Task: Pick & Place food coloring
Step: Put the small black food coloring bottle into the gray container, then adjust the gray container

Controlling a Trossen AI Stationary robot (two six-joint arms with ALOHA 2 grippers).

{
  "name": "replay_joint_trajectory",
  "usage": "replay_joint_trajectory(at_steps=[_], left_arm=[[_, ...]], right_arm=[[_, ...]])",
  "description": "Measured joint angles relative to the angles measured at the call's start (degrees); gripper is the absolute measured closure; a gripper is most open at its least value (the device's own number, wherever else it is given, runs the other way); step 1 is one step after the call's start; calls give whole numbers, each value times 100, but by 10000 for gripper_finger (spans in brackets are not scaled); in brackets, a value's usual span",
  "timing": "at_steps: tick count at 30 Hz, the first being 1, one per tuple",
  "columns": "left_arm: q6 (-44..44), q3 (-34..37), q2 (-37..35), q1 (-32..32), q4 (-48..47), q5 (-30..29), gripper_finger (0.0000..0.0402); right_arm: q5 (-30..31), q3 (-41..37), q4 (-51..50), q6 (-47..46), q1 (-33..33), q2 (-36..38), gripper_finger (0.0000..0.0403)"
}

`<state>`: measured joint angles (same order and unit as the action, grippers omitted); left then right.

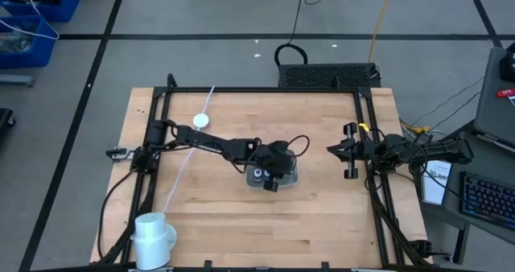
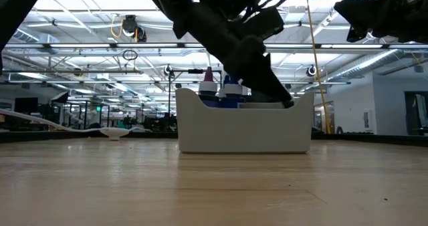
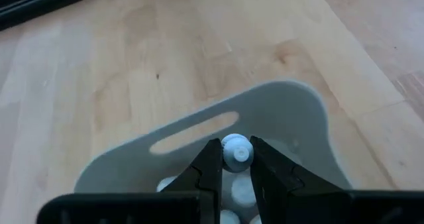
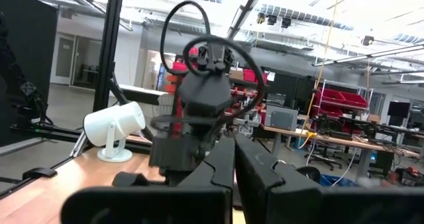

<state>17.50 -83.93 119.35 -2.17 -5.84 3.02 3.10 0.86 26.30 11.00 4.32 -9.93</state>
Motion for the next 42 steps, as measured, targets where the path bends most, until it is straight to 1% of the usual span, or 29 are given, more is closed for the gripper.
replay_joint_trajectory(at_steps=[7, 16, 19, 28, 31, 34, 36, 38, 40, 42], left_arm=[[41, 19, 166, 28, -171, -10, 344], [108, 8, 125, 26, -92, -9, 342], [148, 8, 125, 28, -1, -12, 327], [187, 8, 110, 28, 177, -12, 260], [191, -162, 105, 26, -5, -68, 247], [381, -605, 91, -47, -514, -309, 242], [625, -1030, 1, -173, -1200, -617, 241], [797, -1572, -117, -379, -1962, -1102, 241], [887, -2081, -261, -578, -2937, -1764, 243], [691, -2460, -433, -726, -3756, -2288, 254]], right_arm=[[-14, 0, 0, -4, 0, -3, 399], [-17, 0, -42, -76, 2, -33, 399], [-18, 0, -42, -133, 2, -33, 399], [-18, 0, -42, -133, 2, -33, 399], [-18, 0, -42, -130, 2, -33, 399], [-20, 0, -42, -101, 2, -33, 399], [-20, 0, -42, -92, 2, -33, 399], [-20, 0, -39, -92, 2, -33, 399], [-20, 0, -39, -92, 2, -31, 399], [-21, 0, -42, -148, 2, -33, 399]])
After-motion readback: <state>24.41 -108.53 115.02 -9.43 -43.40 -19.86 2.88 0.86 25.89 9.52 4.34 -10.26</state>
